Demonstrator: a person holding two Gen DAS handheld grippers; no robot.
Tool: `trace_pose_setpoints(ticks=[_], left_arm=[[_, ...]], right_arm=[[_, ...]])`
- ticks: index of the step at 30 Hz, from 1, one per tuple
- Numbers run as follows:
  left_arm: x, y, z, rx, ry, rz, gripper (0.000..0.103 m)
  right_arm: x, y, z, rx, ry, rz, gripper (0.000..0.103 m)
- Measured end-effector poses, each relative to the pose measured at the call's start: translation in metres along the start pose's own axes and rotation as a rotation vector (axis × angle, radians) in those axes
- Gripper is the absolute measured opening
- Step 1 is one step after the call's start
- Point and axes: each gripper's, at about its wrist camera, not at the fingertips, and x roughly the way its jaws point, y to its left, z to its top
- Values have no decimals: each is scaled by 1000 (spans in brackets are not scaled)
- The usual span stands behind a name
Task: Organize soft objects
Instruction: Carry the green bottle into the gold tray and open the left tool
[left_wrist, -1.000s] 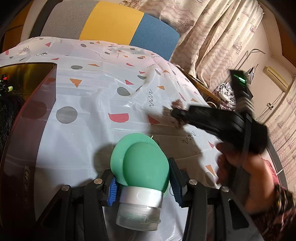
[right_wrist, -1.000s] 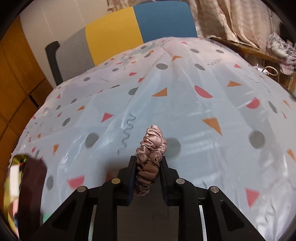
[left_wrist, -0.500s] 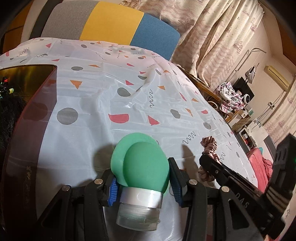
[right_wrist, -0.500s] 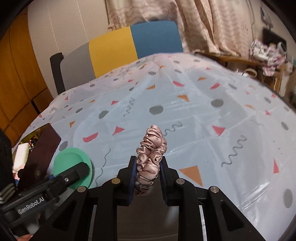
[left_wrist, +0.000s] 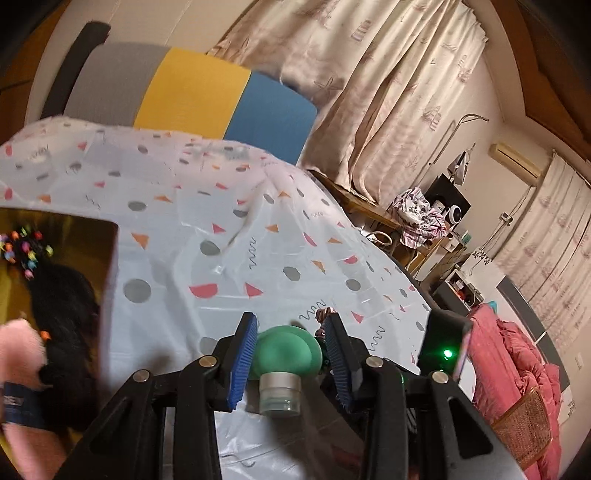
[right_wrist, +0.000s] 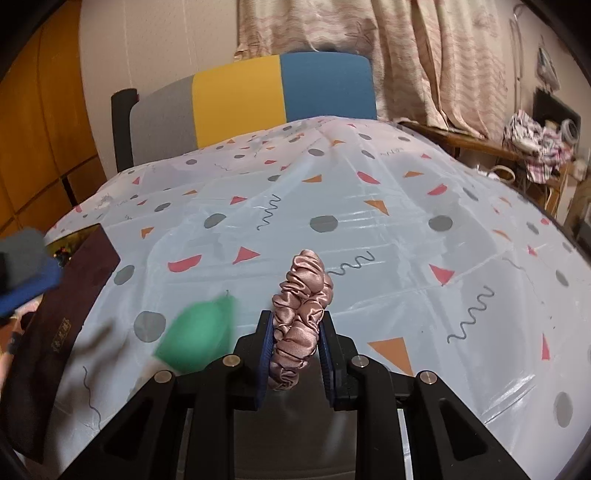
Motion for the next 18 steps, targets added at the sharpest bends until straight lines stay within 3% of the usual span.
trace_pose_setpoints(ticks=[4,8,10,13,18], left_arm=[[7,-1,-6,32,60,12,38],[33,-1,-19,-1,181,-14,50],[47,-5,-22,15,226,21,51],[69,-10,-24,29,281,64,67],[100,-14,-25,51,361,120,69]], right_arm=[[2,-5,-1,31,9,-7,24],[-7,-13,-1,74,-31,-25,24],[-13,-21,-3,115,-58,-47,24],[-19,-33,-5,186,-81,-77,24],[-32,-54,-11,300,-138,-105,24]])
